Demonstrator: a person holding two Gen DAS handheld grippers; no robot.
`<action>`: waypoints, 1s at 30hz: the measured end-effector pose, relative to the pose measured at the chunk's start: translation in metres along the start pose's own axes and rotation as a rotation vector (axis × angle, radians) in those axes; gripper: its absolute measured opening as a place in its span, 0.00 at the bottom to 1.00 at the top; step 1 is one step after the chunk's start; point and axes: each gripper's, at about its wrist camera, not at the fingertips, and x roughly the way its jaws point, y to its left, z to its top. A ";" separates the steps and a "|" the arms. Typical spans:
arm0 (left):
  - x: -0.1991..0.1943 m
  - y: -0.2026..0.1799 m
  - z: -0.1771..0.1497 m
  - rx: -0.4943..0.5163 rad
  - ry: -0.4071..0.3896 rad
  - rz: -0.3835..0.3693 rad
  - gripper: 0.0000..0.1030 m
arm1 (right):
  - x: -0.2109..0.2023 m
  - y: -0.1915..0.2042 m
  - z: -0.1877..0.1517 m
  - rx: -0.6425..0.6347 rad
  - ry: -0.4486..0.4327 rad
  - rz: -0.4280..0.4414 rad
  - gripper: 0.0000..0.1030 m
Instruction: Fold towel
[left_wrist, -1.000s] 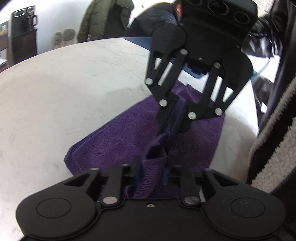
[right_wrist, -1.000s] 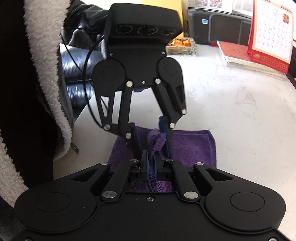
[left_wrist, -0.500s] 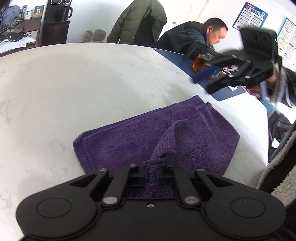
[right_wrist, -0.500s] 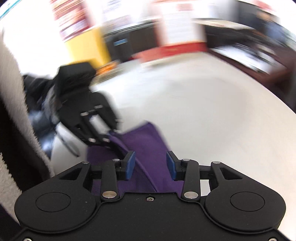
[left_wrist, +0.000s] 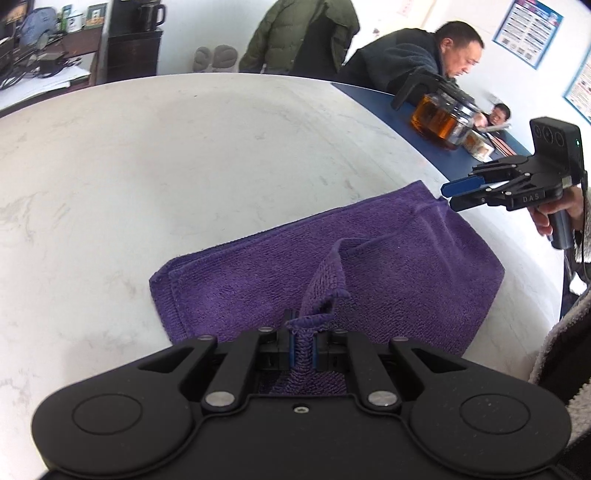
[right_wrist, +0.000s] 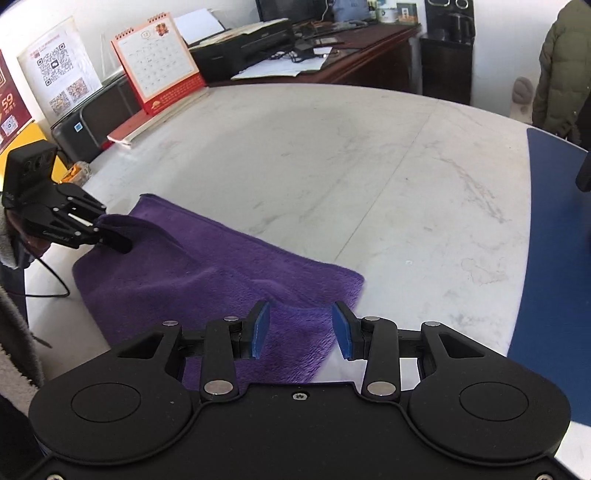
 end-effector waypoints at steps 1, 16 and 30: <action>0.000 -0.001 0.000 -0.005 0.001 0.008 0.08 | 0.002 -0.002 0.000 -0.011 -0.012 0.015 0.36; 0.006 -0.011 0.011 -0.026 0.037 0.047 0.08 | -0.007 -0.037 -0.018 0.058 -0.006 0.207 0.36; 0.006 -0.006 0.009 -0.033 0.028 0.028 0.08 | -0.015 -0.031 -0.033 0.201 0.009 0.254 0.36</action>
